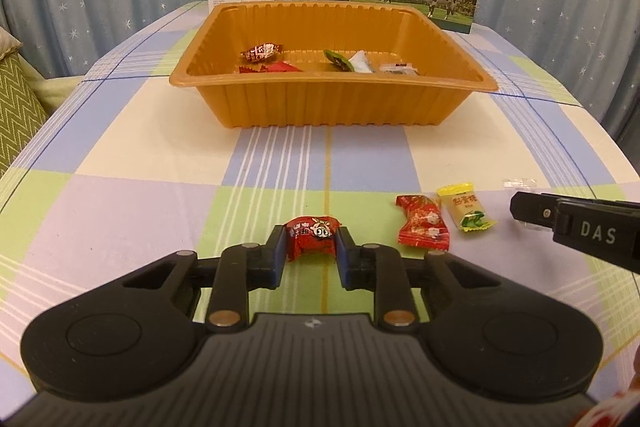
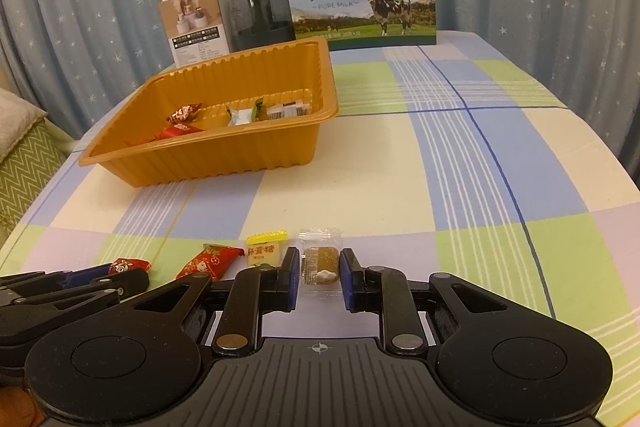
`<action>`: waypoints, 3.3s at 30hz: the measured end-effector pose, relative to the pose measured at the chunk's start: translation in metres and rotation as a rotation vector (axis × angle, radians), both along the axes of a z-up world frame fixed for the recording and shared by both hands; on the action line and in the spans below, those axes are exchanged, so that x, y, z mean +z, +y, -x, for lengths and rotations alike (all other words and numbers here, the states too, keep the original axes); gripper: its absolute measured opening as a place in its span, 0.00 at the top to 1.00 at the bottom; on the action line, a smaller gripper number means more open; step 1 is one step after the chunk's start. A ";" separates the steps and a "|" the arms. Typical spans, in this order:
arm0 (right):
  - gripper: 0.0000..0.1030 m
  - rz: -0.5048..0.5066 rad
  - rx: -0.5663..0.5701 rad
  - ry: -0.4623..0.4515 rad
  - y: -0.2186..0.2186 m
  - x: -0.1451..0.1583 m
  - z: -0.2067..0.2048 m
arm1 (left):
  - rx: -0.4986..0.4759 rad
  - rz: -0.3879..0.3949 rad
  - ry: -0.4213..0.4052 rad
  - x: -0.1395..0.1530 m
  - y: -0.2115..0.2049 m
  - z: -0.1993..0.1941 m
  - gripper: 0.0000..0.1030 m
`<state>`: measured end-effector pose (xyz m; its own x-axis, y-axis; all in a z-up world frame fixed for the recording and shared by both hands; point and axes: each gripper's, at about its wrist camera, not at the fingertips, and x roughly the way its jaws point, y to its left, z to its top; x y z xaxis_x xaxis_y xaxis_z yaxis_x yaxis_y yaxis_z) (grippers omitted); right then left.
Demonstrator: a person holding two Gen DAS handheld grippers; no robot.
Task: Organize snacks
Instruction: 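Carry red candy to tray with left tool while right tool carries clear packet, then drop the red candy from the left tool while the right tool releases the clear packet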
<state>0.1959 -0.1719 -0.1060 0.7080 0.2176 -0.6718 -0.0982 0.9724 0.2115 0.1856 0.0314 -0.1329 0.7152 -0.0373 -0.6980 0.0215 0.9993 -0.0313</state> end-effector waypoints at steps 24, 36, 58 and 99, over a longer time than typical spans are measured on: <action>0.79 0.001 0.098 -0.102 0.014 0.038 0.004 | -0.006 0.069 -0.102 0.062 0.000 0.007 0.78; 0.79 0.002 0.143 -0.173 0.022 0.068 -0.020 | -0.027 0.071 -0.138 0.086 0.005 -0.008 0.78; 0.79 -0.004 0.167 -0.229 0.037 0.080 -0.063 | -0.012 0.068 -0.153 0.095 0.021 -0.042 0.78; 0.79 -0.003 0.142 -0.167 0.040 0.049 -0.141 | 0.030 0.102 -0.112 0.075 0.049 -0.131 0.78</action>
